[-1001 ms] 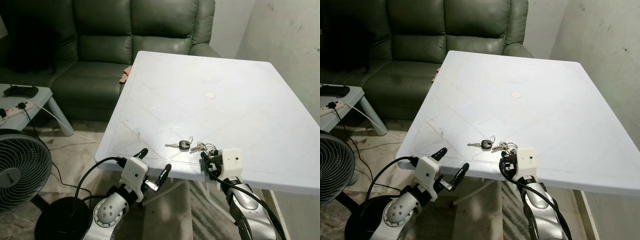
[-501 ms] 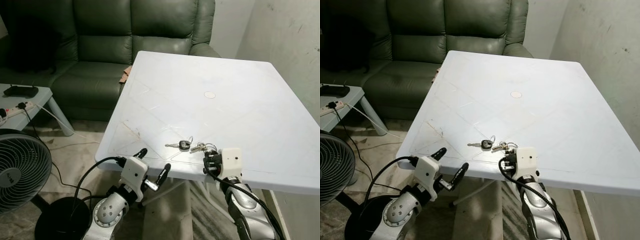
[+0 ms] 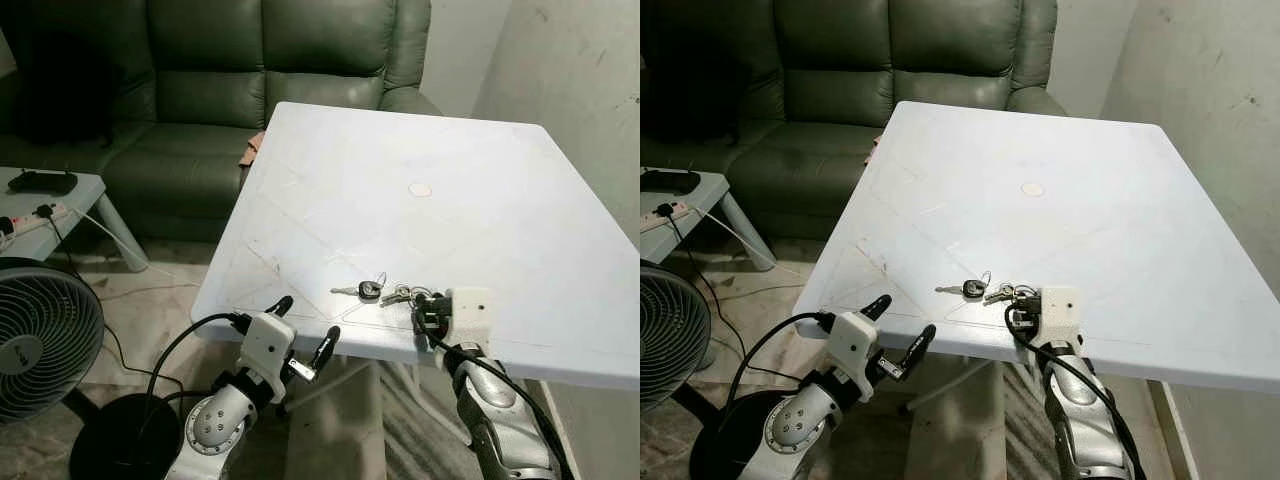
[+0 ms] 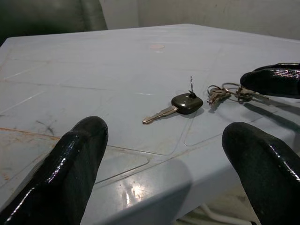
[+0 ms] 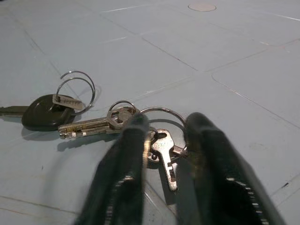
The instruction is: Hang keys on a hook
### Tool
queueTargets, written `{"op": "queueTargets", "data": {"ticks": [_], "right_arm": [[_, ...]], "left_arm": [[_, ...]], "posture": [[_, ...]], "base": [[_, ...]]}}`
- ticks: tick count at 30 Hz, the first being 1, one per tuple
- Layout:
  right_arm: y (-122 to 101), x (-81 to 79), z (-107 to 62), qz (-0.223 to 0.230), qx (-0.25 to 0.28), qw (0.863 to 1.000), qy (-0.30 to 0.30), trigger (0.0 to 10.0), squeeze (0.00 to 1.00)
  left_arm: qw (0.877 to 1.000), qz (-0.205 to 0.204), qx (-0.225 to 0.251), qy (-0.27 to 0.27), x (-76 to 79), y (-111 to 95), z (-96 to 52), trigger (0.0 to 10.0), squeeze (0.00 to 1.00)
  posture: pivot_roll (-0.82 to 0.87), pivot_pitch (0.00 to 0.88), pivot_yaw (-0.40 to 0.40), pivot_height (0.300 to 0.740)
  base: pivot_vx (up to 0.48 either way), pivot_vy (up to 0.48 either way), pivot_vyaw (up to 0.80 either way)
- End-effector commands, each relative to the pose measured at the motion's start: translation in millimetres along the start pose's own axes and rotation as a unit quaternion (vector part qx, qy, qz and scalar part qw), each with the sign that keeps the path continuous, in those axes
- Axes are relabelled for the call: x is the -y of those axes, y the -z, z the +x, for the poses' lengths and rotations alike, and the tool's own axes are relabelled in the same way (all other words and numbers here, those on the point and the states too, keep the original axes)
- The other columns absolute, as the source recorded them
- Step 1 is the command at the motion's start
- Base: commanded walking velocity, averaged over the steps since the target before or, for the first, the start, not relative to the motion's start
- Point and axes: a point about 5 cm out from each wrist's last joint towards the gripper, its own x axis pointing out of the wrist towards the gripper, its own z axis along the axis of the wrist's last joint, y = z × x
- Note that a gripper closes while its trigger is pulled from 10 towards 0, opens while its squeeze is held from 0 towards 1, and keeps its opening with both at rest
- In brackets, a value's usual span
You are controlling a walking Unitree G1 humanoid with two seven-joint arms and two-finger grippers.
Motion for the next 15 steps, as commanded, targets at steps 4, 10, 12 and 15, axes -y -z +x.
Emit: {"op": "queueTargets", "data": {"ticks": [4, 10, 12, 15], "right_arm": [[-2.9, 1.8, 1.6, 0.008, 0.006, 1.000, -0.001, 10.0, 1.00], [-5.1, -2.7, 1.2, 0.010, 0.013, 1.000, -0.012, 10.0, 1.00], [-5.0, -3.9, 1.2, 0.008, 0.013, 1.000, -0.015, 10.0, 1.00], [-4.3, -5.7, 0.9, 0.007, 0.011, 1.000, -0.021, 10.0, 1.00]], "left_arm": [[1.000, 0.004, 0.003, -0.002, -1.3, -3.0, 0.2, 10.0, 0.00], [1.000, 0.004, 0.002, -0.002, -0.7, -3.0, 0.2, 10.0, 0.00], [1.000, 0.004, 0.002, -0.002, -0.7, -2.9, 0.0, 10.0, 0.00], [1.000, 0.004, 0.002, -0.003, -0.5, -2.7, -0.4, 10.0, 0.00]], "posture": [[-0.02, 0.000, -0.021, 0.740], [-0.02, 0.000, -0.021, 0.740], [-0.02, 0.000, -0.020, 0.740], [-0.01, 0.000, -0.020, 0.740]], "base": [[0.000, 0.000, 0.00], [0.000, 0.000, 0.00], [0.000, 0.000, 0.00], [0.000, 0.000, 0.00]]}}
